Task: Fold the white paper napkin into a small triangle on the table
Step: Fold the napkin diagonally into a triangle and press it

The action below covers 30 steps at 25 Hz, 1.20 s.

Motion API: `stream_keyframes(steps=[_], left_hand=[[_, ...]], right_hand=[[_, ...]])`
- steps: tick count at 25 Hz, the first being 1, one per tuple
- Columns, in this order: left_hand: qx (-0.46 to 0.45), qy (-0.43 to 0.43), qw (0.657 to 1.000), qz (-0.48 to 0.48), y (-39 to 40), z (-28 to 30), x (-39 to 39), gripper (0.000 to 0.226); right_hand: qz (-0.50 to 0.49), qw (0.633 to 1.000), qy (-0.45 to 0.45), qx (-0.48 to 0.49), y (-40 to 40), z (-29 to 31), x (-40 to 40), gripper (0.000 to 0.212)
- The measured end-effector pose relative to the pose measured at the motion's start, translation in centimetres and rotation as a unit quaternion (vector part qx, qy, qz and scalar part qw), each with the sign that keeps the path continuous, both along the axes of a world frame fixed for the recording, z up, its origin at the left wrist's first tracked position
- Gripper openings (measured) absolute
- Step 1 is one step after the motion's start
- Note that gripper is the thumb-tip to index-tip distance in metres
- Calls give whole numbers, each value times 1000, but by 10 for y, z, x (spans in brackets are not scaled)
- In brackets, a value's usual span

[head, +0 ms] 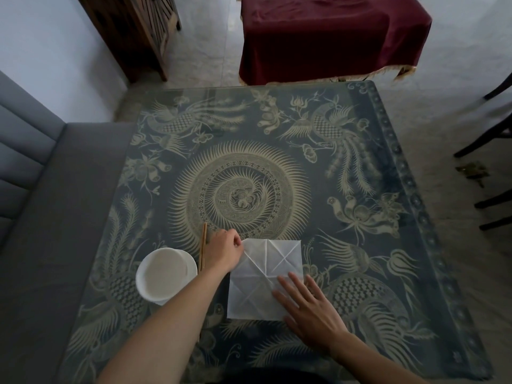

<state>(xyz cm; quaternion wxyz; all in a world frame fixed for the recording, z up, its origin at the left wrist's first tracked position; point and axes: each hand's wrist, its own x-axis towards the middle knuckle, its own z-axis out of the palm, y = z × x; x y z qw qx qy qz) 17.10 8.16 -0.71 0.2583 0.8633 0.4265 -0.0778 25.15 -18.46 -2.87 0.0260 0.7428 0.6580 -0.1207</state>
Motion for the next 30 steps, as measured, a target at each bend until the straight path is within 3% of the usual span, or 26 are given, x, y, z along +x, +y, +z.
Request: stream_keyframes(steps=[5, 23, 30], left_hand=[[-51, -37, 998, 15, 8, 14, -3, 9], [-39, -191, 981, 13, -13, 34, -22, 14], [-14, -190, 977, -95, -41, 49, -22, 11]], right_hand=[[37, 999, 7, 21, 21, 3, -3, 65], [-5, 999, 9, 31, 48, 12, -9, 61], [-24, 1000, 13, 13, 64, 11, -8, 62]])
